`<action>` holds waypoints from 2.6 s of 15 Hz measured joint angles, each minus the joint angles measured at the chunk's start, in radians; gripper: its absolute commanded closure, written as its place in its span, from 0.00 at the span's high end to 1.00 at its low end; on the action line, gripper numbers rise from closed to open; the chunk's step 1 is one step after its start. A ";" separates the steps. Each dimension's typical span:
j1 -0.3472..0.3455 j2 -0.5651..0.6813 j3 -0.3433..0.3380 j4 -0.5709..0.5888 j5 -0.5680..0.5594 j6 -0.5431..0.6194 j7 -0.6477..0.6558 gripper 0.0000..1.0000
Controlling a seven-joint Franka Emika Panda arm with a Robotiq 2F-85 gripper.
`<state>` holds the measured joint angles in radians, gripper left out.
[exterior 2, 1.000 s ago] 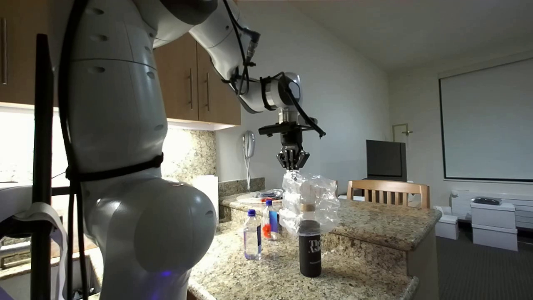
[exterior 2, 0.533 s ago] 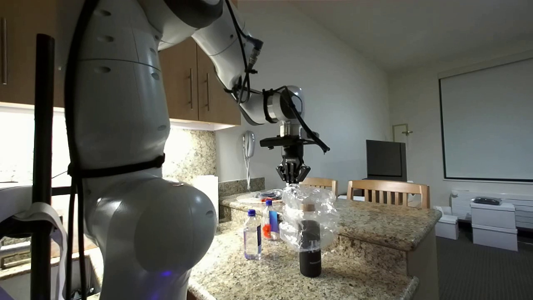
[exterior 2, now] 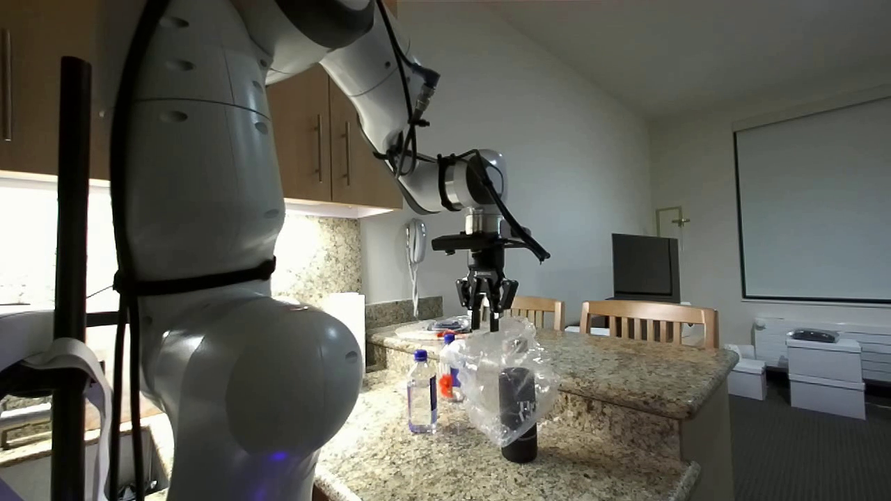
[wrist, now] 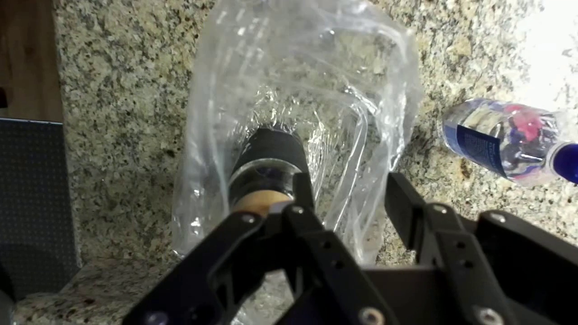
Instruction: Put the plastic over the brown bottle
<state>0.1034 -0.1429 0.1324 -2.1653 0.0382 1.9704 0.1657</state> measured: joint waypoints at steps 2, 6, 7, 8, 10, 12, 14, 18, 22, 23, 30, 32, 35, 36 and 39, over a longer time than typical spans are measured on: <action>0.006 0.000 0.000 0.000 0.000 0.003 0.000 0.91; 0.006 0.001 -0.003 0.000 0.000 0.015 0.000 1.00; 0.005 0.002 -0.007 0.000 -0.001 0.018 0.000 1.00; 0.004 0.004 -0.012 0.001 -0.001 0.021 0.000 1.00; 0.002 0.012 -0.026 0.001 -0.001 0.029 0.000 1.00; -0.001 0.023 -0.043 0.001 0.000 0.036 0.000 1.00; -0.004 0.040 -0.058 0.001 0.003 0.041 -0.001 1.00; -0.007 0.063 -0.065 0.010 0.001 0.055 -0.001 0.74; -0.014 0.067 -0.076 0.015 -0.006 0.080 0.000 0.56; -0.019 0.067 -0.079 0.016 -0.007 0.082 0.000 0.49; -0.047 0.067 -0.104 0.018 -0.007 0.094 0.001 0.11; -0.051 0.067 -0.109 0.018 -0.007 0.112 0.002 0.06; -0.053 0.069 -0.115 0.018 -0.007 0.135 0.007 0.09; -0.053 0.071 -0.116 0.018 -0.007 0.143 0.010 0.11; -0.054 0.089 -0.116 0.022 -0.007 0.173 0.022 0.11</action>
<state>0.0496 -0.0535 0.0162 -2.1430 0.0313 2.1429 0.1876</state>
